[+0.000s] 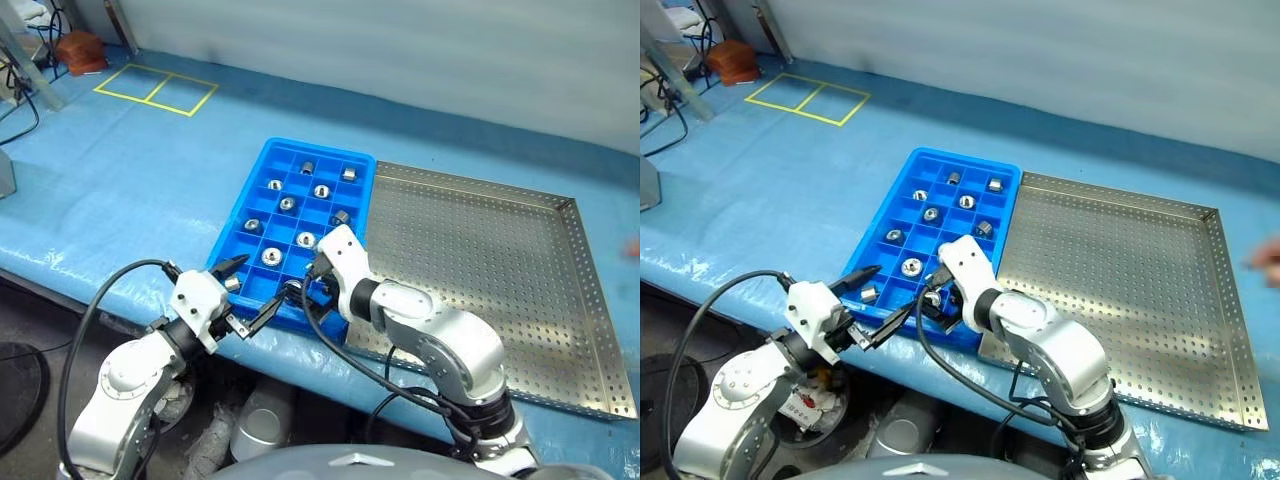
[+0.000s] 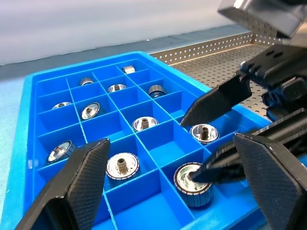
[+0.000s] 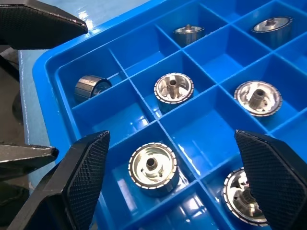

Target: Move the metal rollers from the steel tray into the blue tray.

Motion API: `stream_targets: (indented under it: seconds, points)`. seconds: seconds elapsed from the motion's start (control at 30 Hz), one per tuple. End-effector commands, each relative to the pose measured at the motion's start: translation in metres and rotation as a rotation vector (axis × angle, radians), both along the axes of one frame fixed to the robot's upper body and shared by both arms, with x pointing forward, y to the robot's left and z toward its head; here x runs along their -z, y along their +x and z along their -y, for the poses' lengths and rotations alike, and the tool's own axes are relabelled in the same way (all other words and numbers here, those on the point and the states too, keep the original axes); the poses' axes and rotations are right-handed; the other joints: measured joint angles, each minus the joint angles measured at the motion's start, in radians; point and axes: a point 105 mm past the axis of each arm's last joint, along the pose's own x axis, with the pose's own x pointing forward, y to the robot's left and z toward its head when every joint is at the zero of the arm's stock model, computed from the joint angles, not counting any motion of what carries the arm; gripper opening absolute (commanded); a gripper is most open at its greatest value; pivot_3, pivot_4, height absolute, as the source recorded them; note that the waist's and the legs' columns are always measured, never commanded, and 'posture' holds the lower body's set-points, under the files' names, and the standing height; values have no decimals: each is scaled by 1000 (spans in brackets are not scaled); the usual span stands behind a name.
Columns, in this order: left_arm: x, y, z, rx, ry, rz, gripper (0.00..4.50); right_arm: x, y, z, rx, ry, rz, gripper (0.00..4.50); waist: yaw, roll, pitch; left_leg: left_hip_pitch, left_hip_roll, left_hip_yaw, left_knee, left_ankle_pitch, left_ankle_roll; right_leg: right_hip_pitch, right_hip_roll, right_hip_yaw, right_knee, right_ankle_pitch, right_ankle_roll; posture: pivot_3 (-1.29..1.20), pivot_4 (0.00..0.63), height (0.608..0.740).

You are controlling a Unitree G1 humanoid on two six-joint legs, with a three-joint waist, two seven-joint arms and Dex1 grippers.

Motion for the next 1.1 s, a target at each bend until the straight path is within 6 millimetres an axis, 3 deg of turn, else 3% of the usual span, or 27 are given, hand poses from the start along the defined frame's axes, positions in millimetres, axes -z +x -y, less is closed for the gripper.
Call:
stream_targets:
  seconds: [0.03, 0.27, 0.5, 0.8, 1.1]
  points:
    - [-3, 1, 4, 34, -7, 4, 4500, -13, -9, 11, -24, 14, 69, 4436, -5, 0, 0, 0, 0, 0, 0, 0, 0, 0, 0, 0, 0, 0, 0, 364, 150, 740]
    - [-5, 8, 3, 73, 3, 3, 4500, -10, -21, 42, 23, -35, 88, 4436, -53, 0, 0, -1, 0, -2, 5, 0, 0, 4, 0, -2, 2, 0, 0, 306, 150, 740]
    - [-4, 9, 8, 116, 1, -12, 4500, -4, -23, 65, 123, -69, 70, 4436, -135, 0, 0, 3, 0, -4, 6, 0, 0, 10, -1, -3, 2, 0, -1, 270, 150, 740]
    - [-3, 10, 9, 134, -3, -21, 4500, 1, -25, 77, 183, -91, 53, 4436, -219, 0, 0, 7, 5, -6, 6, 0, 1, 14, -1, -3, 2, -1, -1, 258, 150, 740]
    - [-3, 11, 11, 145, -4, -22, 4500, 4, -26, 80, 198, -103, 49, 4436, -234, 0, 0, 8, 5, -6, 6, 0, 1, 14, -1, -2, 2, -1, -1, 248, 150, 740]
